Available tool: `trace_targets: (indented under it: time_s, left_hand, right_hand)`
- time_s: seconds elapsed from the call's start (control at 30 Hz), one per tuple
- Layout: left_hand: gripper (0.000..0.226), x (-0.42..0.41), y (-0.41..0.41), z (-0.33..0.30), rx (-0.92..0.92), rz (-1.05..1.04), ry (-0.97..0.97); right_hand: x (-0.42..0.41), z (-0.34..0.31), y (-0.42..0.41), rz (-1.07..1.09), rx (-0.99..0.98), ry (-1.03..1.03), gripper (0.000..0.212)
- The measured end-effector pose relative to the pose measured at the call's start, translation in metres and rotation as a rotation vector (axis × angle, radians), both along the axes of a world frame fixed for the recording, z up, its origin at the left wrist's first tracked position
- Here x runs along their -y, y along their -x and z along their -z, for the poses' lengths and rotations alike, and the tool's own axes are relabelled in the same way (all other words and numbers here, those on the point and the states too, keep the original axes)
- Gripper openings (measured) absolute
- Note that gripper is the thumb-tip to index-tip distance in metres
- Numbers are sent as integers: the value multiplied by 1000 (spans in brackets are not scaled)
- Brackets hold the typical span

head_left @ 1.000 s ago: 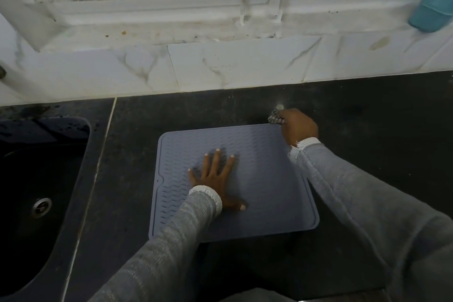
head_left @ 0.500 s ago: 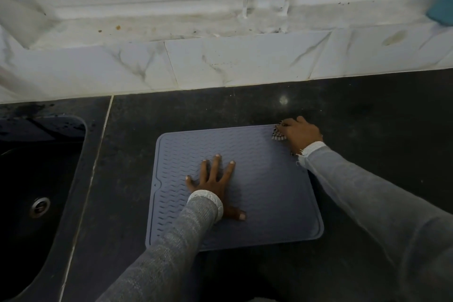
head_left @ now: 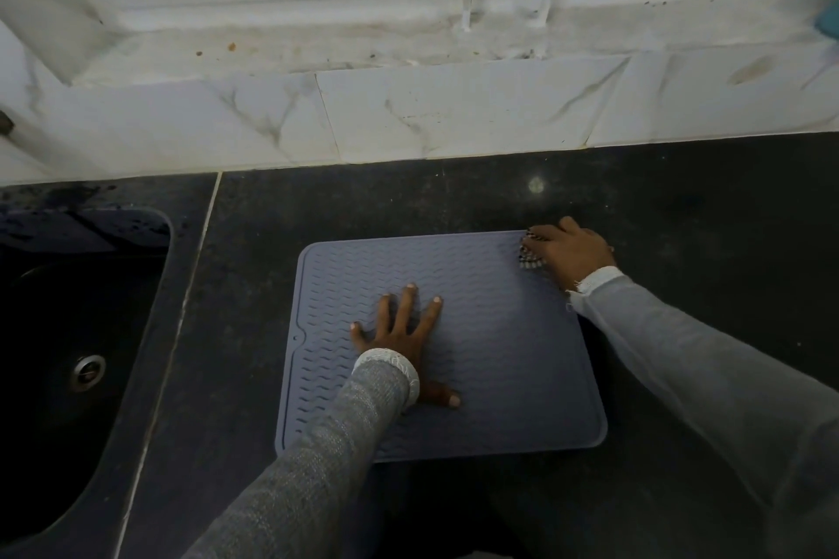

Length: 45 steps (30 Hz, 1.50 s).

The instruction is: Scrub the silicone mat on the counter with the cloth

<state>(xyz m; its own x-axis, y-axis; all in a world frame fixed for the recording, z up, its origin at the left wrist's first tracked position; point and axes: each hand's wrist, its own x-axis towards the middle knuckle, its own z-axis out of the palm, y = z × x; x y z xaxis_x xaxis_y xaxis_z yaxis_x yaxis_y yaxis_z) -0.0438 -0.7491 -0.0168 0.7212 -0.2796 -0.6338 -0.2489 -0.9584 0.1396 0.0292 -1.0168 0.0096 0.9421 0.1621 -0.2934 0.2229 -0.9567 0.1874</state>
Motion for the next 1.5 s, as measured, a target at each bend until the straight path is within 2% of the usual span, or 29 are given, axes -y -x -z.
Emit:
trace_targets:
  time_s: [0.1,0.17,0.3,0.37,0.47,0.53,0.63,0.7,0.77,0.87,1.03,1.17,1.37,1.43,1.5]
  left_hand:
    - [136,0,0,-1,1,4,-11]
    - [135,0,0,-1,3,1,-15]
    - [135,1,0,1,6,-3,-27]
    - [135,0,0,3,19,2,-25]
    - [135,0,0,3,20,4,-13]
    - [135,0,0,3,18,2,-9]
    - [135,0,1,2,22,4,-23]
    - [135,1,1,3,24,-1,-24]
    - [135,1,1,2,20,-6,-26]
    - [135,0,1,3,21,-7,-21]
    - [135,0,0,3,21,3,-12]
    - [136,0,0,3,16,-1,-11]
    - [136,0,1,3,34,-8,-14]
    - [136,0,1,3,39,-4,-13]
    - [135,-1,1,3,39,0,-13]
  right_hand:
    - [-12,-11,-3,38,6,-52,49]
    - [-36,-15,-4,22,15,-103,56]
    - [-56,1,-3,-175,-4,-57,65]
    - [-38,3,-6,-125,-64,-55,57]
    - [-2,0,-7,-297,-105,6,37]
    - [7,-10,-6,-237,-96,-11,36]
    - [-10,-27,-4,-158,-16,-52,50]
    - [-31,-26,-7,-164,-13,-92,54]
    - [-50,-13,-13,-180,-102,-125,53]
    - [-42,-1,-15,-257,-113,-63,65]
    - [4,-12,-6,-208,-59,-11,52]
    - [-14,-19,-15,-157,-24,-101,46]
    - [-63,-2,-22,-298,-63,-78,56]
    - [-46,1,-23,-372,-57,-33,49]
    - [-23,-3,-21,-538,-68,83,40]
